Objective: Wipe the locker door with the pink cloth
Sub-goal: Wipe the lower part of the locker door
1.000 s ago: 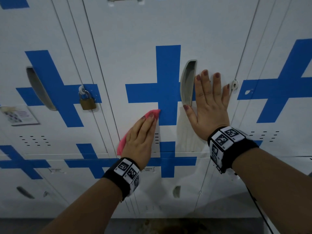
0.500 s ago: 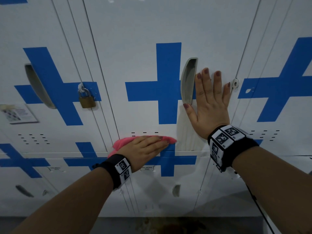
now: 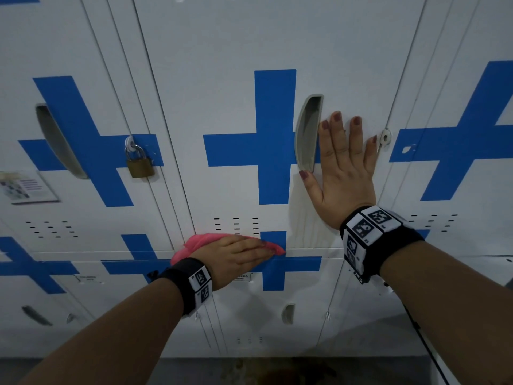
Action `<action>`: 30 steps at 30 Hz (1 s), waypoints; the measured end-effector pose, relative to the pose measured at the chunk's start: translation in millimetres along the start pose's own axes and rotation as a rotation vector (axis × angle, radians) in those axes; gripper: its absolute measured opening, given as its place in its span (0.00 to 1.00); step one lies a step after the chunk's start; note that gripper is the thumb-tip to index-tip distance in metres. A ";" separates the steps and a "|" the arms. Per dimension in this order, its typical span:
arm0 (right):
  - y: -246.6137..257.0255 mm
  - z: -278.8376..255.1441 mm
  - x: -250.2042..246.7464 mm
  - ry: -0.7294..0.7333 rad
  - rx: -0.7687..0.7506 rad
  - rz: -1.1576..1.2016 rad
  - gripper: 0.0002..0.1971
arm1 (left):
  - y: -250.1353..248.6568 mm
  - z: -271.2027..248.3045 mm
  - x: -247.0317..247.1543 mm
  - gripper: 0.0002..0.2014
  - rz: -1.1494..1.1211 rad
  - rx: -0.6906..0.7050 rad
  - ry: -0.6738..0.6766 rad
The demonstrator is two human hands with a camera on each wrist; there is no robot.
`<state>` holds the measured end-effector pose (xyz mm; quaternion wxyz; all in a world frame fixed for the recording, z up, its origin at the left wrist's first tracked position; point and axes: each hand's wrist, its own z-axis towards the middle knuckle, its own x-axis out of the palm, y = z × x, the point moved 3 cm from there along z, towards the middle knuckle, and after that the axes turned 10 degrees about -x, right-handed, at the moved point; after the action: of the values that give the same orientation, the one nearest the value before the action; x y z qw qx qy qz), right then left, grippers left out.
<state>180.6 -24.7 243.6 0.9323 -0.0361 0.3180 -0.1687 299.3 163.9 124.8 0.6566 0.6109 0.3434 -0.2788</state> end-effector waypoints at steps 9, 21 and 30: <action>-0.3 -0.8 -4.3 0.040 -0.006 0.051 0.36 | -4.6 -6.6 3.2 0.40 -0.020 0.030 0.140; 1.1 -3.7 -14.5 0.130 -0.010 0.118 0.36 | -2.7 -27.0 -8.4 0.34 -0.236 -0.071 0.119; 13.8 -21.6 -39.4 0.136 0.074 0.429 0.34 | -24.0 -33.1 -51.1 0.38 -1.158 -0.786 -0.165</action>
<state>142.4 2.4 246.9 0.9239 0.0780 0.3740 0.0197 245.7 191.7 150.0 0.5985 0.0243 0.6378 -0.4841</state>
